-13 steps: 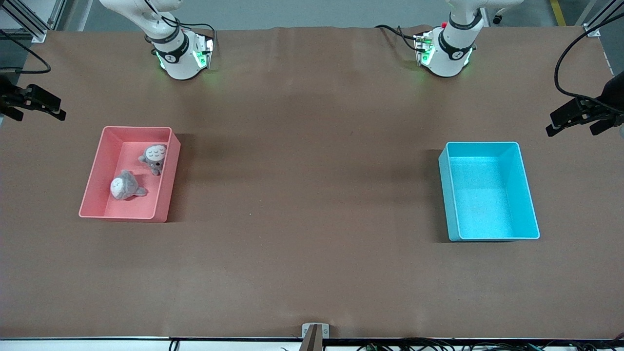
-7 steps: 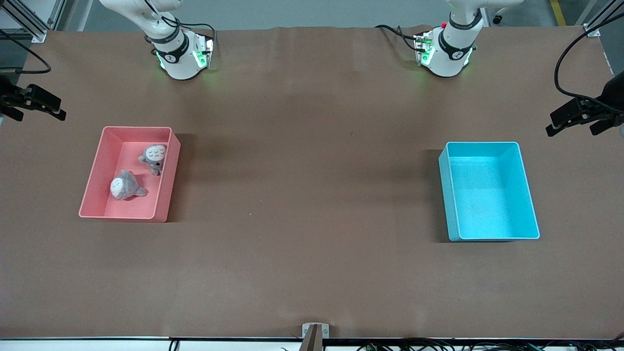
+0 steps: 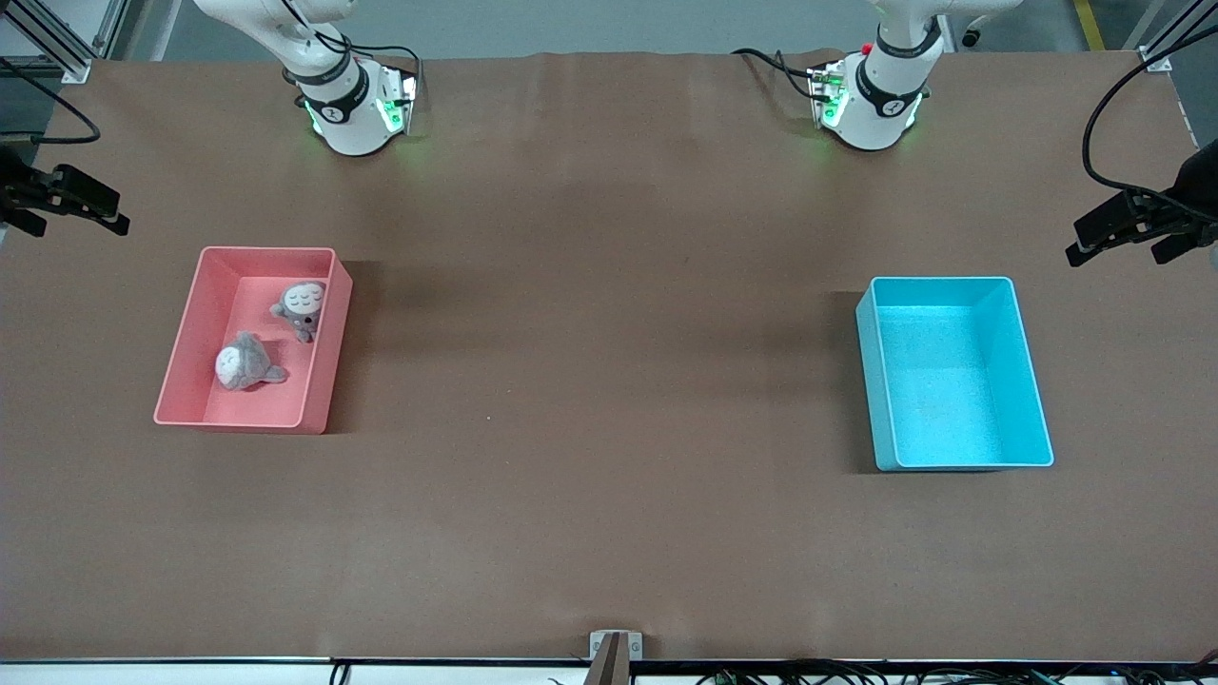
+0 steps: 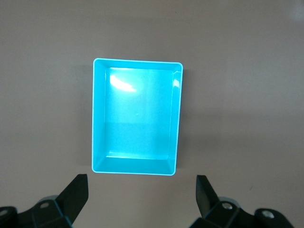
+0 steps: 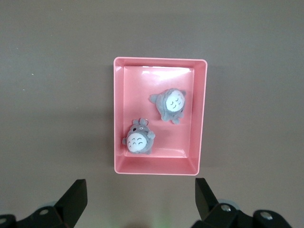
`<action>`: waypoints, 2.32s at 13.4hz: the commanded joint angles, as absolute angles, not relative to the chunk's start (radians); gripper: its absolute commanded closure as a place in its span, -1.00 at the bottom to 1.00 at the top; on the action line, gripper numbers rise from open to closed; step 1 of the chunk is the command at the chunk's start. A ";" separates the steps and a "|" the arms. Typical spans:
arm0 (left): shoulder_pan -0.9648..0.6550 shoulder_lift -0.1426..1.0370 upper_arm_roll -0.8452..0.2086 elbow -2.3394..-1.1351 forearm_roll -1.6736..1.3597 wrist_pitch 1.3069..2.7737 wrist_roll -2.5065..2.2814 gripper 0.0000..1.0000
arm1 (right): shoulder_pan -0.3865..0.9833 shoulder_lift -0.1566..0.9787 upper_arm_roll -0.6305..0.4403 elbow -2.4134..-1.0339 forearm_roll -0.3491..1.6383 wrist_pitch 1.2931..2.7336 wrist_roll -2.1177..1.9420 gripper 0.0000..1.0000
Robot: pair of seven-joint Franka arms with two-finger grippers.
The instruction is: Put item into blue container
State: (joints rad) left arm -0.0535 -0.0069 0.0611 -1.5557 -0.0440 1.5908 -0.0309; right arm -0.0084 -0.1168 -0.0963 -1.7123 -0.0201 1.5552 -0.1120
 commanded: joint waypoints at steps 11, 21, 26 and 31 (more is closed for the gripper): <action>-0.057 0.005 0.061 -1.551 -0.041 1.583 -0.025 -1.00 | -0.015 -0.117 -0.094 -1.680 -0.021 1.551 -0.110 -1.00; -0.057 0.006 0.061 -1.551 -0.043 1.583 -0.023 -1.00 | -0.115 0.137 -0.098 -1.810 -0.008 1.731 -0.123 -1.00; -0.057 0.006 0.061 -1.551 -0.041 1.583 -0.025 -1.00 | -0.141 0.078 -0.098 -2.150 0.066 2.090 -0.107 -1.00; -0.057 0.006 0.061 -1.551 -0.043 1.583 -0.023 -1.00 | -0.138 0.083 -0.098 -2.311 0.104 2.304 -0.078 -1.00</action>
State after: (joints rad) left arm -0.0542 0.0049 0.0606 -1.5583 -0.0440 1.5908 -0.0309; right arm -0.1294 0.1340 -0.1085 -2.2293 0.0943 2.2407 -0.1024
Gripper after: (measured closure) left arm 0.000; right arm 0.000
